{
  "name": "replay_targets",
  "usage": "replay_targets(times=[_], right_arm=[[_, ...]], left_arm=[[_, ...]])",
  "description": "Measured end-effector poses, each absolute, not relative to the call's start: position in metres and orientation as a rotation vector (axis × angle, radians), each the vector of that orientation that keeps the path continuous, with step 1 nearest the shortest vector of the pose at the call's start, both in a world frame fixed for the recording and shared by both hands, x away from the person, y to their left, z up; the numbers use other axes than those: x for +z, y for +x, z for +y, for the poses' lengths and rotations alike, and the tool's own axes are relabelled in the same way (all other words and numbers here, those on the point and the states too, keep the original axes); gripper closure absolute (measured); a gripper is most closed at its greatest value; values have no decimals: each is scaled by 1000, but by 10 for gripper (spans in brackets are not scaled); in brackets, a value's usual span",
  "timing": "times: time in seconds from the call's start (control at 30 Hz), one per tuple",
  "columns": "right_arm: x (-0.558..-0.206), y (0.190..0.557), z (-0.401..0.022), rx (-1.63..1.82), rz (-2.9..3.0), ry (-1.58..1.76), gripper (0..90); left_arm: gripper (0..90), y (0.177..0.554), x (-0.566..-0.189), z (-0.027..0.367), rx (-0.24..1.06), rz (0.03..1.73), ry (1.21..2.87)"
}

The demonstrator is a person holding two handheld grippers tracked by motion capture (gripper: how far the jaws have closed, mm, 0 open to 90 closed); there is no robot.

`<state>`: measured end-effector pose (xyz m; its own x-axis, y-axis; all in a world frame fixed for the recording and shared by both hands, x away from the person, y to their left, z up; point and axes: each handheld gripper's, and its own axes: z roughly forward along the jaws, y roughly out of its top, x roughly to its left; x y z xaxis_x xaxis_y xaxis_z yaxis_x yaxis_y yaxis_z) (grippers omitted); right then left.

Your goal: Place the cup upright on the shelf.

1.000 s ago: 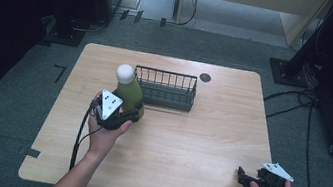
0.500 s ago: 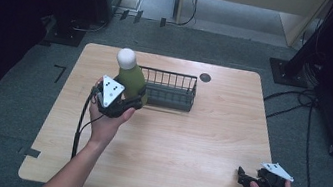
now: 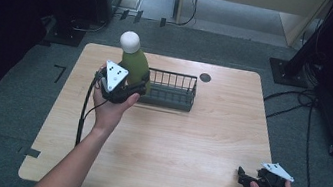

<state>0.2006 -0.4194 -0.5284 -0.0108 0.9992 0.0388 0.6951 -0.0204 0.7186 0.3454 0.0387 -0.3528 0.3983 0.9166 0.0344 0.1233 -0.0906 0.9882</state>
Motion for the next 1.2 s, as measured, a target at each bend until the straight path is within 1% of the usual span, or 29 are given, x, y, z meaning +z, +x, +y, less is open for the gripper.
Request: replay_targets(times=[0.6, 1.03, 1.2], right_arm=[[-528, 200, -420, 795, 1761, 1762, 4], [-528, 199, -420, 803, 1762, 1763, 6], [-528, 199, -420, 801, 1765, 1759, 7]], left_arm=[[214, 387, -357, 27, 909, 988, 1506], [214, 408, -374, 16, 923, 1014, 1547], [214, 413, -384, 15, 907, 1024, 1574]])
